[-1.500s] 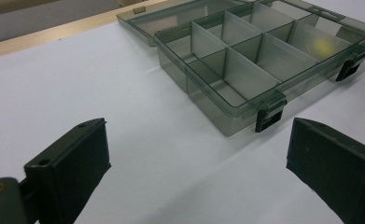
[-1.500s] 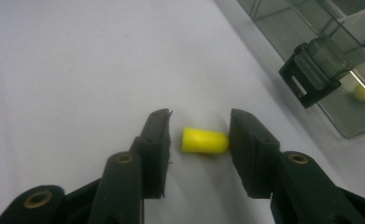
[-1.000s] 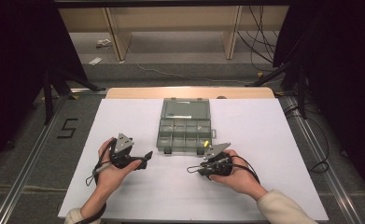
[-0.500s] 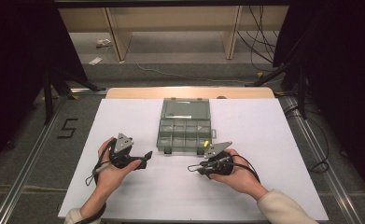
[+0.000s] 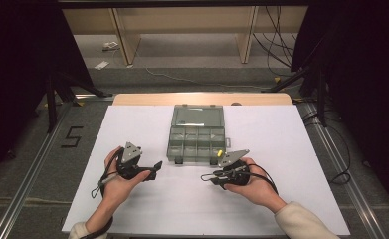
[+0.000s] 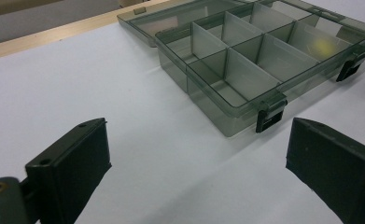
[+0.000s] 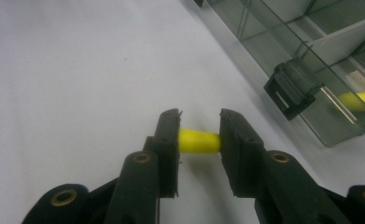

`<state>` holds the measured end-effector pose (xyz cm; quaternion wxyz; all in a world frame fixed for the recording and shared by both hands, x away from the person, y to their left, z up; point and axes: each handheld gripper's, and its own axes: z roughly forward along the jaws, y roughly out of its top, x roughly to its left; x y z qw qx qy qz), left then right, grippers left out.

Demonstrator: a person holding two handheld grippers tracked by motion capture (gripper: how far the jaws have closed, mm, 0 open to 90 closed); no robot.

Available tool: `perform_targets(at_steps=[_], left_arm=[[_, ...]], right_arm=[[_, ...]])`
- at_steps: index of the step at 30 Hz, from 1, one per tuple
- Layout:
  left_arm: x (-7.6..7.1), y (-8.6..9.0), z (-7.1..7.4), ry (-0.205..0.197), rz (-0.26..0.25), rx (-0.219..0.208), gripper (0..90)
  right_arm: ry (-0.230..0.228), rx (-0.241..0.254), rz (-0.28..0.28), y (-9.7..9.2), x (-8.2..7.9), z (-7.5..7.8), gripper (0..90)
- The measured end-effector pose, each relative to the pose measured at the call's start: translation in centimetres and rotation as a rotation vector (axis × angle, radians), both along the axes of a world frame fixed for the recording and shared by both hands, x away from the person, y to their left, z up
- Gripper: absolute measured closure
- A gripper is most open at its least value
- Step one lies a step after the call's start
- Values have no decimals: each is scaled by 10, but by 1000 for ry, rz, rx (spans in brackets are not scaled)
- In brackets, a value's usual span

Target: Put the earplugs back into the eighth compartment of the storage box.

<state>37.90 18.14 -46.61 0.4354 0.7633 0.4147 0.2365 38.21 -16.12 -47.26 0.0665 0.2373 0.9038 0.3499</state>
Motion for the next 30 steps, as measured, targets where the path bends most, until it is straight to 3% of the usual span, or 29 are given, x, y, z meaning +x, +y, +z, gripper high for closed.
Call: perform_targets(at_steps=[30], left_arm=[[0, 0, 0, -2, 4, -2, 56]], right_arm=[[-35, 47, -37, -9, 7, 13, 697]])
